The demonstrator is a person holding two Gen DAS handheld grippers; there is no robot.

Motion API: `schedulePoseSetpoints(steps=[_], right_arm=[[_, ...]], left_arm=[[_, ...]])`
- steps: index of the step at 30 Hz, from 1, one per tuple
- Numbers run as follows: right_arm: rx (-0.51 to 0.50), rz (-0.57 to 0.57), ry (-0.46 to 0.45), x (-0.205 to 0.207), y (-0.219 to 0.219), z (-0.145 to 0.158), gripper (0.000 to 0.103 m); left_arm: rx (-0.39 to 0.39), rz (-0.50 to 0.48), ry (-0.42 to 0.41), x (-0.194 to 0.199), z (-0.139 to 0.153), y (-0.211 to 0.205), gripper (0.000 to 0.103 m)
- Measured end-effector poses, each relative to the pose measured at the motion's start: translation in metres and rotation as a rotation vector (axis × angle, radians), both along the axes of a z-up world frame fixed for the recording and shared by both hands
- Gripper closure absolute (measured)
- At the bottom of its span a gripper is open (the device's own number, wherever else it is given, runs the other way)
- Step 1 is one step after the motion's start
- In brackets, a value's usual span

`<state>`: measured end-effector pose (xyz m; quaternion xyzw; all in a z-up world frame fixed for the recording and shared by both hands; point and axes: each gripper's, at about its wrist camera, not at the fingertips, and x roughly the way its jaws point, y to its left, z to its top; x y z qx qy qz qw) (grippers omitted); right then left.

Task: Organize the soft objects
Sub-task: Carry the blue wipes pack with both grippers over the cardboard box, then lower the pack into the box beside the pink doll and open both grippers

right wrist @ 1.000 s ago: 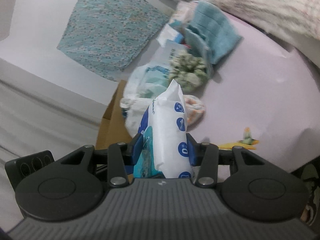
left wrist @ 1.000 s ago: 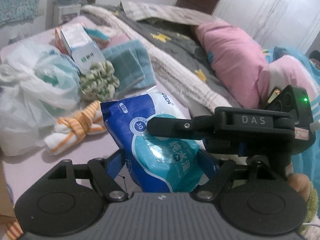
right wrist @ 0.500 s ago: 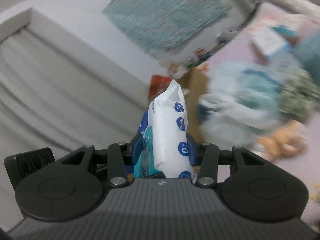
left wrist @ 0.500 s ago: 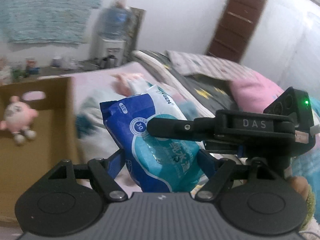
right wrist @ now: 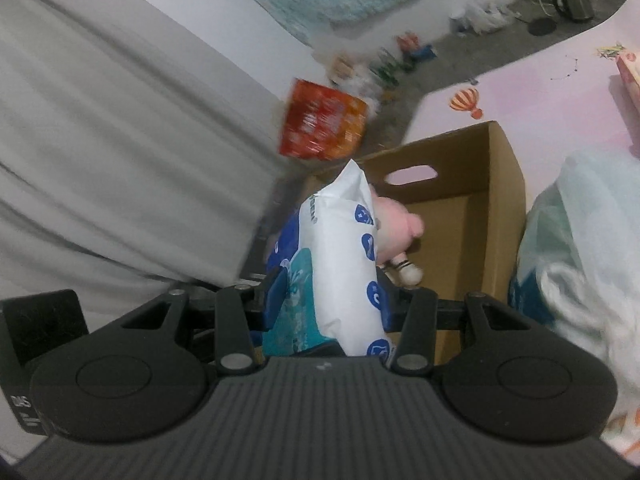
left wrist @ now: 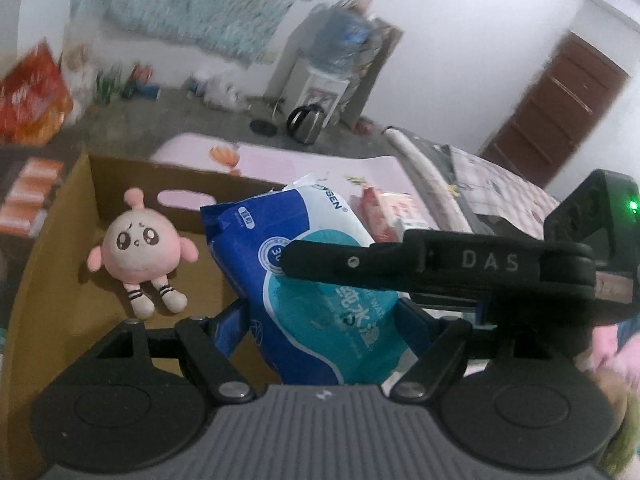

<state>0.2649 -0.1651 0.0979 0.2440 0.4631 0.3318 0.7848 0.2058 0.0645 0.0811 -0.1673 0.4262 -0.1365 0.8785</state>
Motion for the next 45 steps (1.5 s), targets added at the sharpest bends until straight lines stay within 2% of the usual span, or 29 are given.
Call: schedulePoseSetpoints(steps=[8, 15, 18, 20, 23, 28, 35, 40, 45], right_arm=[[-0.167, -0.017, 0.096, 0.068, 0.049, -0.035, 0.058], [-0.24, -0.034, 0.093, 0.102, 0.057, -0.058, 0.056], [-0.266, -0.047, 0.085, 0.108, 0.057, -0.062, 0.05], [-0.277, -0.049, 0.061, 0.112, 0.057, -0.065, 0.047], [-0.289, -0.047, 0.056, 0.119, 0.059, -0.076, 0.047], [-0.272, -0.035, 0.064, 0.125, 0.061, -0.087, 0.047], [-0.257, -0.034, 0.057, 0.127, 0.061, -0.084, 0.047], [-0.244, -0.039, 0.057, 0.126, 0.058, -0.081, 0.047], [-0.196, -0.043, 0.045, 0.121, 0.046, -0.074, 0.047]], left_arm=[[-0.095, 0.035, 0.117, 0.07, -0.052, 0.041, 0.024], [-0.13, 0.012, 0.141, 0.098, -0.077, 0.047, 0.024], [-0.142, 0.0, 0.161, 0.109, -0.088, 0.048, 0.024], [-0.118, 0.014, 0.189, 0.116, -0.097, 0.049, 0.024], [-0.066, 0.031, 0.233, 0.124, -0.114, 0.05, 0.025], [-0.05, 0.071, 0.292, 0.13, -0.128, 0.057, 0.025], [0.063, 0.136, 0.335, 0.127, -0.126, 0.068, 0.029], [0.172, 0.186, 0.321, 0.118, -0.118, 0.078, 0.028], [0.134, 0.199, 0.315, 0.109, -0.112, 0.086, 0.028]])
